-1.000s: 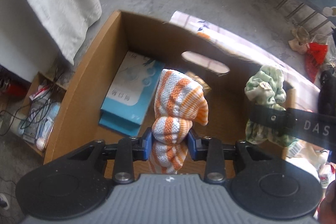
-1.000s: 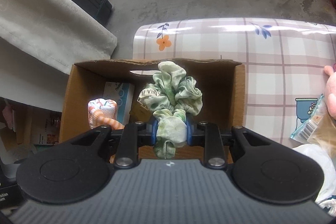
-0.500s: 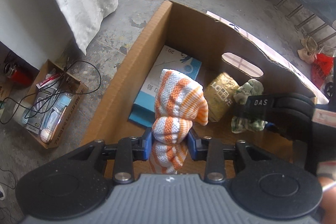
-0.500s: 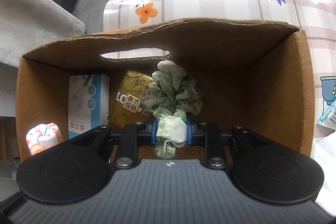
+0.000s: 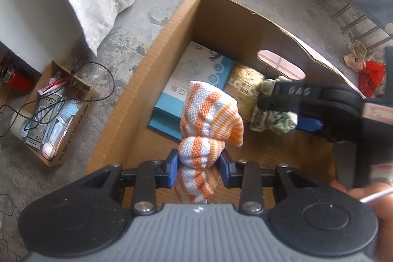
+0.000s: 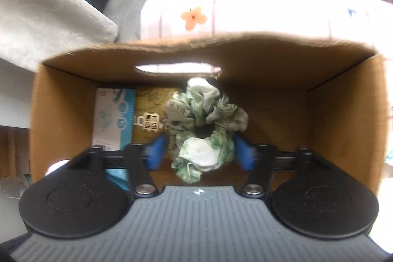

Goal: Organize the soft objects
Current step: 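Open the right gripper to drop the scrunchie into the box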

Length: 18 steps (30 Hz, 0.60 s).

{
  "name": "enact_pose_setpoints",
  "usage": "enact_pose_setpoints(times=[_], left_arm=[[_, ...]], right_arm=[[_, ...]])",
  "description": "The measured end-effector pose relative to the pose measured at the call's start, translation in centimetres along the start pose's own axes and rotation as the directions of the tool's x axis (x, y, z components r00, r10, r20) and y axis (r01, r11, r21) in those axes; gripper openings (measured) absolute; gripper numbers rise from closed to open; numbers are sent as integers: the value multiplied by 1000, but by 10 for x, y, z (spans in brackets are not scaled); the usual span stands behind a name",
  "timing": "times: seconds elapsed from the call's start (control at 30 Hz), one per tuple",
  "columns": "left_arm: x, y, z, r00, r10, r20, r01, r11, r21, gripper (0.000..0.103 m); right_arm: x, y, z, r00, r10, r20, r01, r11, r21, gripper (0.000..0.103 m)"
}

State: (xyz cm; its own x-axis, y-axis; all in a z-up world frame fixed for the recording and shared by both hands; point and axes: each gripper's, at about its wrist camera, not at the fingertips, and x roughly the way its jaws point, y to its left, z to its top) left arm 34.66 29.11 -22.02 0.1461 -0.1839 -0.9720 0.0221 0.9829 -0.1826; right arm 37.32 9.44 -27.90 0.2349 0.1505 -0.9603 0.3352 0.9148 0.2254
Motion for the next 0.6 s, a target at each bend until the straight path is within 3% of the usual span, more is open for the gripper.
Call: enact_pose_setpoints(times=[0.17, 0.33, 0.6], left_arm=[[-2, -14, -5, 1000, -25, -8, 25, 999, 29, 35], [-2, -35, -5, 998, -59, -10, 60, 994, 89, 35], [15, -85, 2, 989, -136, -52, 143, 967, 208, 35]], right_arm=[[-41, -1, -2, 996, 57, 68, -54, 998, -41, 72], [-98, -25, -8, 976, 99, 192, -93, 995, -40, 72], [-159, -98, -17, 944, 37, 328, -67, 995, 80, 72]])
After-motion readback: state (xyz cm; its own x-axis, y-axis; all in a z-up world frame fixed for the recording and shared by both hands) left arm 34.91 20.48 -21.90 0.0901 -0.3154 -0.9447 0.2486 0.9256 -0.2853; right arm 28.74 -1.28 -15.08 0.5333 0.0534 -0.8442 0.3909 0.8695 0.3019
